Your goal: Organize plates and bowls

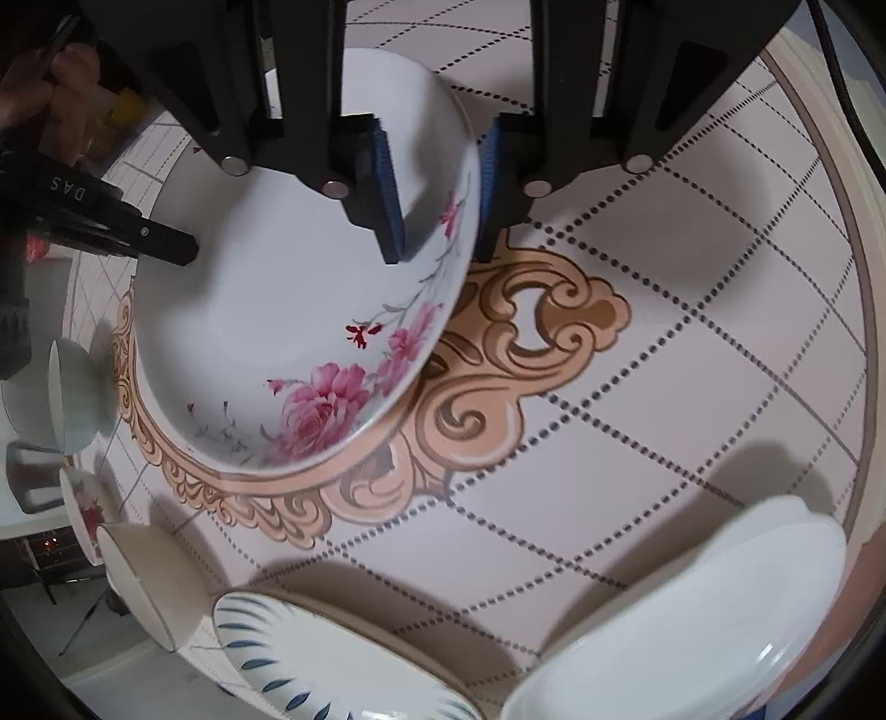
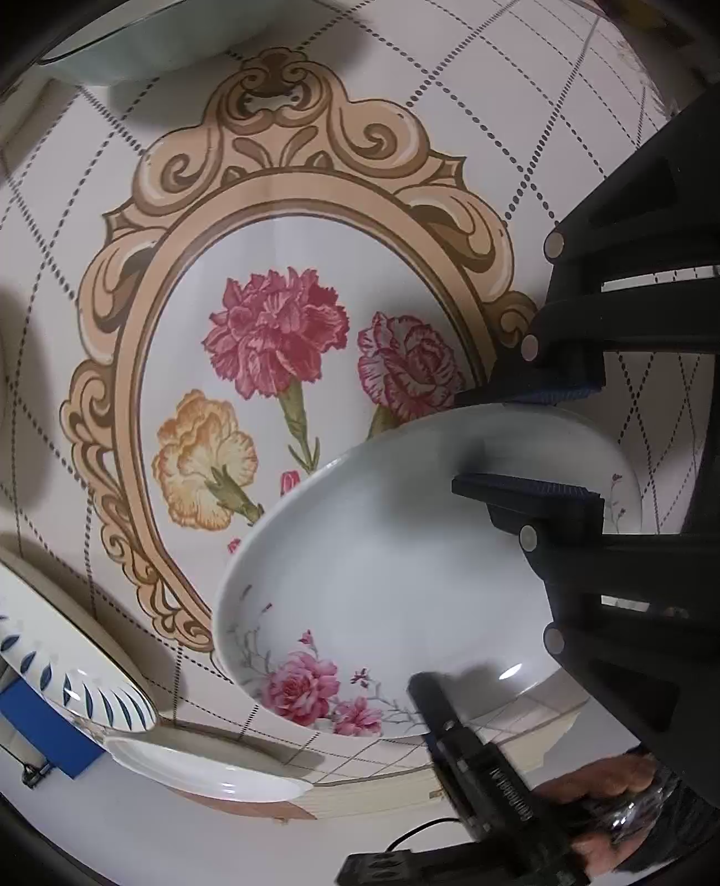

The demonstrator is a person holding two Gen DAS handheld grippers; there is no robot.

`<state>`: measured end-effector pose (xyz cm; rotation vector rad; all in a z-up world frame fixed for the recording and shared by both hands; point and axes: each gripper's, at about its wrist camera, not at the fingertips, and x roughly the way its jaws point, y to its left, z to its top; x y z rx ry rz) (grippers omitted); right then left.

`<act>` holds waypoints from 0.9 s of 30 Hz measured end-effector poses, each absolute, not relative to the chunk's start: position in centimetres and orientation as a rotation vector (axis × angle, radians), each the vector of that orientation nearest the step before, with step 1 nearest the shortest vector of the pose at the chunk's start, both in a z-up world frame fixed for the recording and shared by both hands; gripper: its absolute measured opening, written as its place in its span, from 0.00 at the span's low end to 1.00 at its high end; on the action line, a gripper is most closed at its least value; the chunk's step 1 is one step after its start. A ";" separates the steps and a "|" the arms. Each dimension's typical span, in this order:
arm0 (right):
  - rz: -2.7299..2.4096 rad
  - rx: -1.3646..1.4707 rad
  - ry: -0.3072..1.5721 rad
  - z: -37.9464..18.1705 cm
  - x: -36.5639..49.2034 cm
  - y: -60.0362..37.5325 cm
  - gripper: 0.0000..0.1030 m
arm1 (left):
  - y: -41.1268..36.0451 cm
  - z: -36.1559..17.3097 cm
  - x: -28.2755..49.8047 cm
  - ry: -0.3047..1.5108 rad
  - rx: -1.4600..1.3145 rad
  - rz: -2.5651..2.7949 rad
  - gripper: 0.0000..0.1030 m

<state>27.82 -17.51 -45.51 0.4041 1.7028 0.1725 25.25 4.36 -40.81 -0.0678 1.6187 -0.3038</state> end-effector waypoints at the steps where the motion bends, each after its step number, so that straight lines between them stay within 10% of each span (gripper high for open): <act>1: 0.172 0.397 1.701 -45.5 27.7 -17.4 0.24 | 4.5 -40.4 24.9 1.606 -0.045 -0.305 0.15; 27: 0.460 0.194 1.717 -42.5 24.4 2.5 0.19 | 21.1 -36.2 20.4 1.538 -0.077 -0.017 0.13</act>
